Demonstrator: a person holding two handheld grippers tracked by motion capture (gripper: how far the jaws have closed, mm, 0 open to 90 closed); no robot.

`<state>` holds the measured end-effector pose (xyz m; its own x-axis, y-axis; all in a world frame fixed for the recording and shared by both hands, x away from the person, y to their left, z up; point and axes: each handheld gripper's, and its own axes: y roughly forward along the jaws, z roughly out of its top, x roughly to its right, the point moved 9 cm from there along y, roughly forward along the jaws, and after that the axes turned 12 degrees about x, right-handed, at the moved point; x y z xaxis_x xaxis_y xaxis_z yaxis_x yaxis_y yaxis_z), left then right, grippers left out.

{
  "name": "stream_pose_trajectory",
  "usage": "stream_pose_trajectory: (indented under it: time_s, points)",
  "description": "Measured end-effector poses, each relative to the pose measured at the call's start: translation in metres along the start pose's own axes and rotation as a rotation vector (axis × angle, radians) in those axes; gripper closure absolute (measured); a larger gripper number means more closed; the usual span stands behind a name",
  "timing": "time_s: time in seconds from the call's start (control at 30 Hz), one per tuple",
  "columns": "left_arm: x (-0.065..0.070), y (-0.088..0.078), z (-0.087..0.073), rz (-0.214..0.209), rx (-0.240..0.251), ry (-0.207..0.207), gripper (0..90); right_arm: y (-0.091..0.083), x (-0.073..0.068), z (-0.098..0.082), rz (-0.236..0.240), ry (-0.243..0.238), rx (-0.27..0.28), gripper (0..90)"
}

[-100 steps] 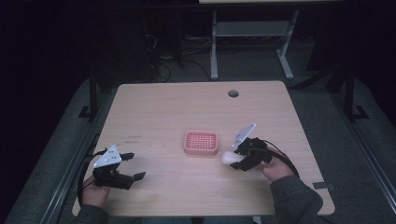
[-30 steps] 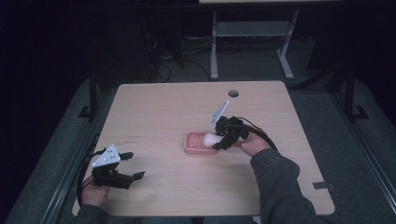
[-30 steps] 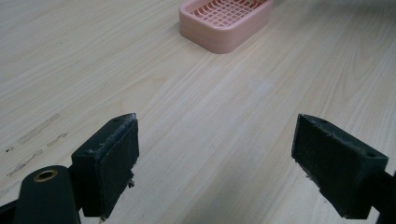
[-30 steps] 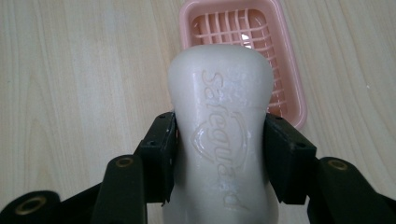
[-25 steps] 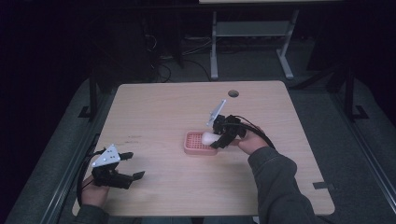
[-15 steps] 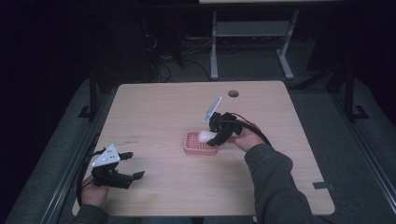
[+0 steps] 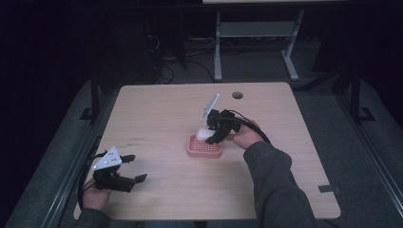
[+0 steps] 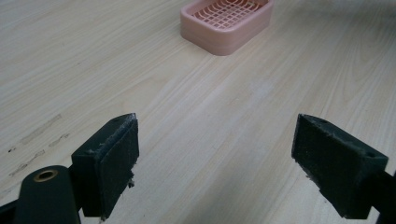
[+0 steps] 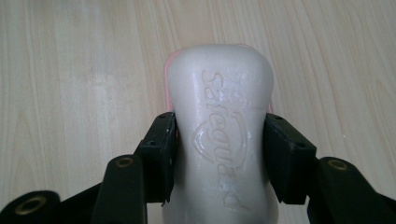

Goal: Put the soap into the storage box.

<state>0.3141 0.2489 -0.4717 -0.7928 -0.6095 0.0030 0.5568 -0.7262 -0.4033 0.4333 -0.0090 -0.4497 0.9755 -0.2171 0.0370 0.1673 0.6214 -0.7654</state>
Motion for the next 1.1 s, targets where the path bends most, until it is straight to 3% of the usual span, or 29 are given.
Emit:
stream_pose_trajectory:
  time_s: [1.1]
  points:
    - [0.0, 0.001, 0.0, -0.002, 0.0, 0.001, 14.8, 0.038, 0.006, -0.011, 0.032, 0.038, -0.041, 48.3]
